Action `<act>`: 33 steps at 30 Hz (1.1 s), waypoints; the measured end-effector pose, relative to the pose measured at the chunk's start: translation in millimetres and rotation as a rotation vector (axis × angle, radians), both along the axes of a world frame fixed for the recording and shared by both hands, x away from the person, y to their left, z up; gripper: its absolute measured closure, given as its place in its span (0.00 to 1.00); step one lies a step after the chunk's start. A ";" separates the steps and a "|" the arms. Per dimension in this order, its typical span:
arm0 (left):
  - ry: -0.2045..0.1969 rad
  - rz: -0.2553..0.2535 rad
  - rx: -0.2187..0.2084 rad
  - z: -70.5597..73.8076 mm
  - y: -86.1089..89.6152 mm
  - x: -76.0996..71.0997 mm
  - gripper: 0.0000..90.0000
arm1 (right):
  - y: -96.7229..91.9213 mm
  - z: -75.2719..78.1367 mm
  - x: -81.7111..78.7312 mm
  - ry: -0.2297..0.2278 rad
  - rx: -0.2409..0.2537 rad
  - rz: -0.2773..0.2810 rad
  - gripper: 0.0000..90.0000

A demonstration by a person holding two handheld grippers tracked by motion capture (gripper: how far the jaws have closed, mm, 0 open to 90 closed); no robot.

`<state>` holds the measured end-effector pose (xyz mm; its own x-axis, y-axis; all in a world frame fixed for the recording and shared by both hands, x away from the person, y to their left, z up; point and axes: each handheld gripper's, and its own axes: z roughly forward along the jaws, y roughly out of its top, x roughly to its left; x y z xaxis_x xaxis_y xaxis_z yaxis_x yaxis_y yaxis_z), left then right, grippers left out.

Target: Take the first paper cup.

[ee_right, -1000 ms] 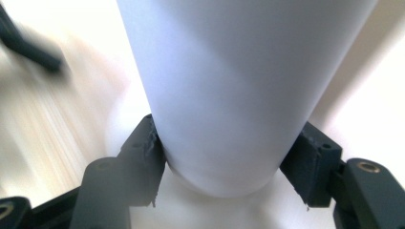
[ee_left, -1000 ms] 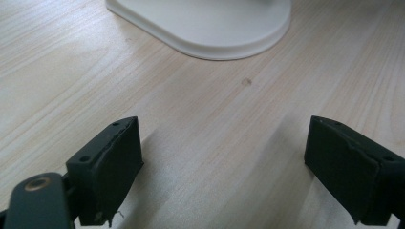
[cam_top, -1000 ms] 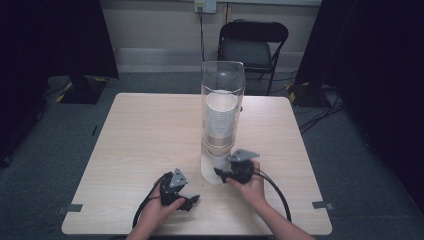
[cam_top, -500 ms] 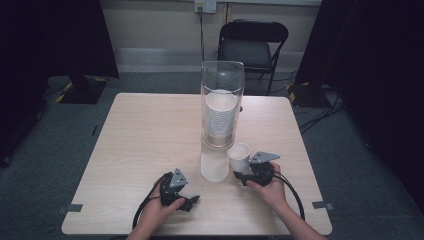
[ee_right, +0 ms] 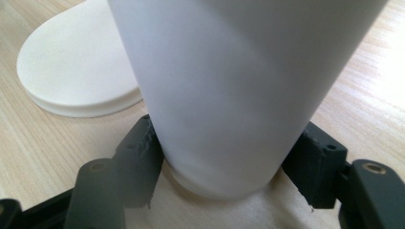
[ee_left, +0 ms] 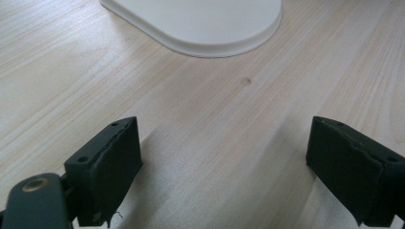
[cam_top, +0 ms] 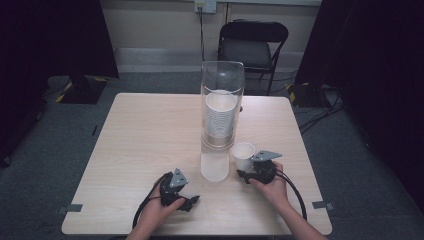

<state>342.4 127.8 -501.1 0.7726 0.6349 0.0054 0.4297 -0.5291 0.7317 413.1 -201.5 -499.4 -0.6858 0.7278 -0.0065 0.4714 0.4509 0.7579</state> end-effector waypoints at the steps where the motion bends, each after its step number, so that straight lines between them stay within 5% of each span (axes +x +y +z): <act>1: 0.000 0.000 0.000 0.0 0.0 0.0 0.12 | -0.7 0.0 0.2 -0.001 0.000 -0.002 0.38; 10: 0.000 0.000 0.000 0.0 0.0 0.0 0.12 | -11.1 0.4 -1.5 0.017 0.007 -0.039 0.26; 16: 0.001 -0.001 0.000 0.1 0.0 0.1 0.12 | -25.7 5.7 -16.3 0.002 -0.004 -0.040 0.22; 22: 0.001 -0.001 0.001 0.1 0.1 0.1 0.12 | -39.9 9.3 -30.9 -0.021 -0.013 -0.047 0.33; 24: 0.001 -0.001 0.000 0.0 0.0 0.1 0.12 | -39.1 11.9 -31.3 -0.041 0.011 -0.040 0.45; 28: 0.000 0.000 0.000 0.0 0.0 0.0 0.12 | -32.7 11.8 -23.2 -0.043 0.008 -0.086 0.40; 33: 0.001 -0.001 0.000 0.1 0.1 0.1 0.12 | -24.7 9.8 -5.5 -0.033 -0.009 -0.119 0.45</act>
